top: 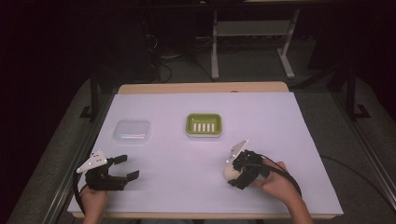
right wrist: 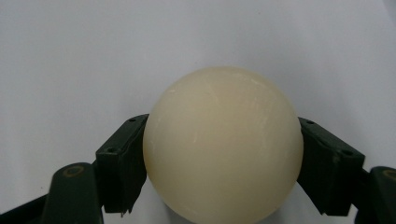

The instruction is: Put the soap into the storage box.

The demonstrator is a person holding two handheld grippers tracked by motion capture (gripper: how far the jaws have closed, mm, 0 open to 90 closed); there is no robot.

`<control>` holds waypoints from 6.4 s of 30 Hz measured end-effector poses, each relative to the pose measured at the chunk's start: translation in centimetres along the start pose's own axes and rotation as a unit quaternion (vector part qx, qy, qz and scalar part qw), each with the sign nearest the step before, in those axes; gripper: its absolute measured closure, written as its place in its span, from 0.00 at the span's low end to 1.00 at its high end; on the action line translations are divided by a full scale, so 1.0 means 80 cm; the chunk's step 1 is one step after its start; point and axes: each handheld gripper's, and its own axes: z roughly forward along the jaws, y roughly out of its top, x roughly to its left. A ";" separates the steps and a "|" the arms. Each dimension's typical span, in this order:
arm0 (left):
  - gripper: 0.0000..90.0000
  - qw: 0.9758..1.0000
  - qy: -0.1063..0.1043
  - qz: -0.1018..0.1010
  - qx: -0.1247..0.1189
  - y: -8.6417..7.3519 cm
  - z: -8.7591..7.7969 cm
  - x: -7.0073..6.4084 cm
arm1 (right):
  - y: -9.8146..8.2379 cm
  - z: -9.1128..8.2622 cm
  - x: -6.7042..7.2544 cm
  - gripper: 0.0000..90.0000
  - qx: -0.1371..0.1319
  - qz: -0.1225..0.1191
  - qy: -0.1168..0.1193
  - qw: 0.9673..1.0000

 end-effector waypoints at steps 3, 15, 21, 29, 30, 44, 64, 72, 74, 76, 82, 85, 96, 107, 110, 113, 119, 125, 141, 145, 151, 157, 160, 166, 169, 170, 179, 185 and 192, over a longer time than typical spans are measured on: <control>0.15 1.000 0.000 -0.001 -0.001 0.000 0.000 0.000 | 0.000 -0.001 0.000 0.27 0.000 -0.002 0.000 1.000; 0.15 1.000 0.001 -0.003 -0.002 -0.001 -0.002 0.001 | 0.009 -0.015 -0.012 0.27 -0.022 0.003 0.018 1.000; 0.15 1.000 0.001 -0.004 -0.002 -0.002 -0.002 0.002 | 0.020 -0.020 -0.021 0.27 -0.023 0.001 0.024 0.999; 0.15 1.000 0.002 -0.005 -0.006 -0.002 -0.002 0.003 | 0.031 -0.026 -0.030 0.27 -0.026 -0.004 0.022 0.999; 0.15 1.000 0.003 -0.007 -0.005 -0.001 -0.003 0.002 | 0.032 -0.027 -0.031 0.27 -0.027 -0.006 0.024 0.999; 0.15 1.000 0.003 -0.007 -0.006 -0.002 -0.004 0.003 | 0.052 -0.028 -0.052 0.27 -0.031 -0.010 0.040 0.999; 0.15 1.000 0.007 -0.008 -0.010 -0.002 -0.006 0.005 | 0.092 -0.040 -0.073 0.27 -0.049 -0.028 0.047 0.997; 0.15 1.000 0.008 -0.009 -0.010 -0.002 -0.006 0.006 | 0.108 -0.036 -0.087 0.27 -0.048 -0.026 0.051 0.997; 0.15 1.000 0.007 -0.007 -0.010 -0.002 -0.006 0.006 | 0.116 -0.035 -0.091 0.27 -0.048 -0.030 0.049 0.997; 0.15 1.000 0.008 -0.007 -0.011 -0.002 -0.006 0.006 | 0.122 -0.035 -0.094 0.27 -0.047 -0.027 0.049 0.997; 0.15 1.000 0.008 -0.009 -0.013 -0.002 -0.008 0.006 | 0.136 -0.033 -0.100 0.27 -0.042 -0.031 0.049 0.997; 0.15 1.000 0.009 -0.012 -0.013 -0.002 -0.008 0.006 | 0.144 -0.032 -0.104 0.27 -0.041 -0.034 0.050 0.997; 0.15 1.000 0.008 -0.011 -0.014 -0.002 -0.008 0.007 | 0.164 -0.031 -0.113 0.27 -0.039 -0.041 0.050 0.997; 0.15 1.000 0.007 -0.011 -0.012 -0.002 -0.007 0.007 | 0.174 -0.035 -0.126 0.27 -0.039 -0.038 0.047 0.997; 0.15 1.000 0.007 -0.009 -0.011 -0.003 -0.008 0.008 | 0.180 -0.039 -0.131 0.27 -0.042 -0.039 0.046 0.997; 0.15 1.000 0.007 -0.009 -0.010 -0.003 -0.008 0.008 | 0.187 -0.042 -0.133 0.27 -0.045 -0.042 0.039 0.997; 0.15 1.000 0.006 -0.009 -0.013 -0.003 -0.008 0.008 | 0.195 -0.037 -0.140 0.27 -0.042 -0.039 0.037 0.998; 0.15 1.000 0.006 -0.009 -0.012 -0.003 -0.008 0.008 | 0.197 -0.029 -0.145 0.27 -0.036 -0.032 0.039 0.998; 0.15 1.000 0.006 -0.009 -0.011 -0.003 -0.008 0.008 | 0.195 -0.012 -0.159 0.27 -0.026 -0.007 0.034 0.999; 0.15 1.000 0.006 -0.005 -0.008 -0.003 -0.008 0.008 | 0.196 -0.007 -0.163 0.27 -0.025 -0.002 0.032 0.999; 0.15 1.000 0.005 -0.009 -0.010 -0.003 -0.008 0.008 | 0.196 0.000 -0.168 0.27 -0.020 0.006 0.031 0.999; 0.15 1.000 0.006 -0.009 -0.011 -0.003 -0.008 0.007 | 0.196 0.003 -0.171 0.27 -0.019 0.013 0.029 0.999; 0.15 1.000 0.005 -0.009 -0.010 -0.003 -0.008 0.008 | 0.196 0.005 -0.171 0.27 -0.018 0.014 0.030 0.999; 0.15 1.000 0.005 -0.010 -0.010 -0.003 -0.007 0.007 | 0.196 0.010 -0.175 0.27 -0.016 0.021 0.029 0.999; 0.15 1.000 0.006 -0.009 -0.010 -0.003 -0.008 0.007 | 0.195 0.013 -0.177 0.27 -0.015 0.020 0.028 0.999; 0.15 1.000 0.006 -0.009 -0.010 -0.003 -0.008 0.007 | 0.195 0.014 -0.178 0.27 -0.014 0.022 0.029 0.999; 0.15 1.000 0.004 -0.010 -0.008 -0.004 -0.007 0.007 | 0.194 0.022 -0.182 0.27 -0.006 0.030 0.026 0.999; 0.15 1.000 0.005 -0.009 -0.009 -0.004 -0.007 0.008 | 0.194 0.026 -0.183 0.27 -0.004 0.035 0.027 0.999; 0.15 1.000 0.005 -0.013 -0.009 -0.004 -0.007 0.008 | 0.194 0.030 -0.185 0.27 -0.002 0.042 0.031 0.999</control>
